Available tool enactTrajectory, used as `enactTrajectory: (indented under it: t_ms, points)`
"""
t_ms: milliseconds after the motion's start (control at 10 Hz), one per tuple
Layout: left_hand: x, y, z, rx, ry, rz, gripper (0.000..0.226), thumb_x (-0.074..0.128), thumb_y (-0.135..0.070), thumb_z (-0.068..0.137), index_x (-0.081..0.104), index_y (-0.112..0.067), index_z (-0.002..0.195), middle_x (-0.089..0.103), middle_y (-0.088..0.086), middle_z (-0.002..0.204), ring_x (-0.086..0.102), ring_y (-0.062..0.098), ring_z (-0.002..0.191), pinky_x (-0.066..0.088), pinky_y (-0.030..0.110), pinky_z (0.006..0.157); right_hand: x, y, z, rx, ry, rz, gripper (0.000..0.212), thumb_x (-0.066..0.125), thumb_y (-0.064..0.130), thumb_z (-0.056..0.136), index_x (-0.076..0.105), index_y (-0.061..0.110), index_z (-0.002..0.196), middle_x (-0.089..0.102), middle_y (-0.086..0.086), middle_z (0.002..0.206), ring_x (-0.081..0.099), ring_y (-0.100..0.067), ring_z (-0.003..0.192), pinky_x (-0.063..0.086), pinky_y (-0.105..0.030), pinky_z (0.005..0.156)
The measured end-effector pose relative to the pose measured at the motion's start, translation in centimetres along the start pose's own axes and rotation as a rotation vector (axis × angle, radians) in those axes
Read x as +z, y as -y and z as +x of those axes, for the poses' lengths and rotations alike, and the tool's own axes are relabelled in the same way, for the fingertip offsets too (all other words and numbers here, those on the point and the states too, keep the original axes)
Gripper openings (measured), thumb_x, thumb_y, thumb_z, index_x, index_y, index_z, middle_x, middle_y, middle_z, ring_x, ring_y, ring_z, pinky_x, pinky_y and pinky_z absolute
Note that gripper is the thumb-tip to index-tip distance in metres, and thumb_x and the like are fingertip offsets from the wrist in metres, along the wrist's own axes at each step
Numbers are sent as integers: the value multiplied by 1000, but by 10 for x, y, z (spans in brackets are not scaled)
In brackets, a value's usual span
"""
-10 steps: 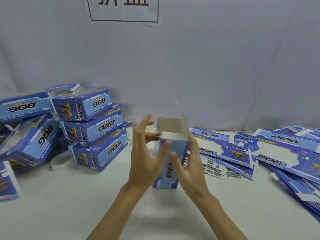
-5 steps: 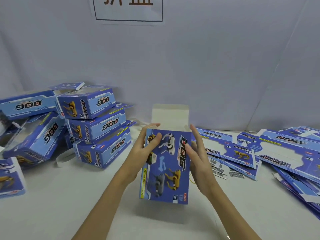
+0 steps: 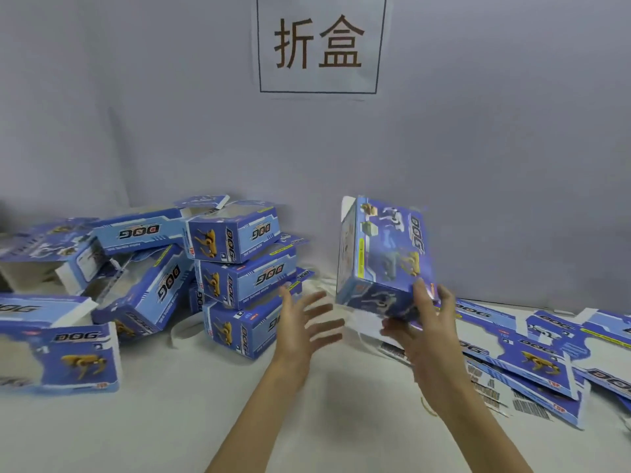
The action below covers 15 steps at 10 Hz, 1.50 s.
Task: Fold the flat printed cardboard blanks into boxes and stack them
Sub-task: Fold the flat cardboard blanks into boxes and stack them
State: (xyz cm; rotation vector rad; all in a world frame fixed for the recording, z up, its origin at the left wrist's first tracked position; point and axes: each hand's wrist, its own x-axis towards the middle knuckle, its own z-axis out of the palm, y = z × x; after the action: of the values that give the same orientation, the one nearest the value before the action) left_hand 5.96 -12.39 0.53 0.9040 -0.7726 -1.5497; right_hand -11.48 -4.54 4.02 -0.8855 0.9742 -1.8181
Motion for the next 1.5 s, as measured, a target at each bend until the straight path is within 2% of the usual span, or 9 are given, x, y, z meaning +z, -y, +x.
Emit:
enactTrajectory:
  t_ms: [300,400,500,600,700,1000,1100,1300,1500]
  points:
    - [-3,18,7,-101,-11,45,71,33,-71,102,76,-14,98,77,6,89,73,24,66,58,40,76,189,17,34,5,748,-435,86,68,34,103,11,43,167,65,-9,135,68,-22,118,47,-52,117]
    - [4,14,2,-15,79,21,46,35,-48,111,70,-19,107,74,7,107,75,14,70,61,31,64,175,8,19,-106,686,-659,62,65,43,99,46,30,156,59,-8,146,70,-28,118,55,-53,106]
    - [18,-9,-4,91,81,-472,32,52,15,98,67,-2,121,61,3,135,68,7,109,52,24,90,121,-15,3,-203,608,-838,31,62,27,104,69,20,133,70,-2,130,71,-20,111,58,-40,99]
    - [10,13,-10,269,10,219,45,25,-11,111,67,4,117,60,32,138,72,33,106,54,44,94,51,-35,-9,-291,473,-888,28,56,8,104,73,13,126,69,-4,126,68,-13,111,56,-27,96]
    - [-9,26,6,-80,22,299,31,51,-32,107,71,-10,98,72,17,104,69,30,70,56,40,69,-12,-42,-10,-390,380,-998,31,52,1,104,70,16,124,63,0,127,63,-9,115,53,-28,100]
    - [7,27,0,-27,69,442,30,53,-26,106,73,-3,103,74,13,97,67,31,73,57,40,71,-134,-31,37,-54,169,-1709,64,51,14,109,25,27,166,0,-4,178,8,-26,163,24,-43,130]
    - [9,30,-1,-28,96,472,32,51,-25,108,74,-4,102,74,12,95,67,31,73,56,40,71,-146,-32,48,24,234,-1729,57,39,32,115,21,24,168,9,-8,177,6,-25,164,10,-43,132]
    - [8,31,-2,-18,100,509,30,53,-23,105,76,-6,95,74,16,97,68,29,69,56,39,70,-130,-38,40,-282,286,-1949,32,53,19,108,58,21,140,71,-5,126,67,-28,109,49,-35,84]
    - [8,30,-5,-5,125,484,28,58,-29,105,75,-7,103,74,21,108,68,29,72,57,39,67,-116,-16,30,-1049,-18,-1698,33,93,0,70,79,9,98,68,-1,65,58,-21,45,46,-28,42]
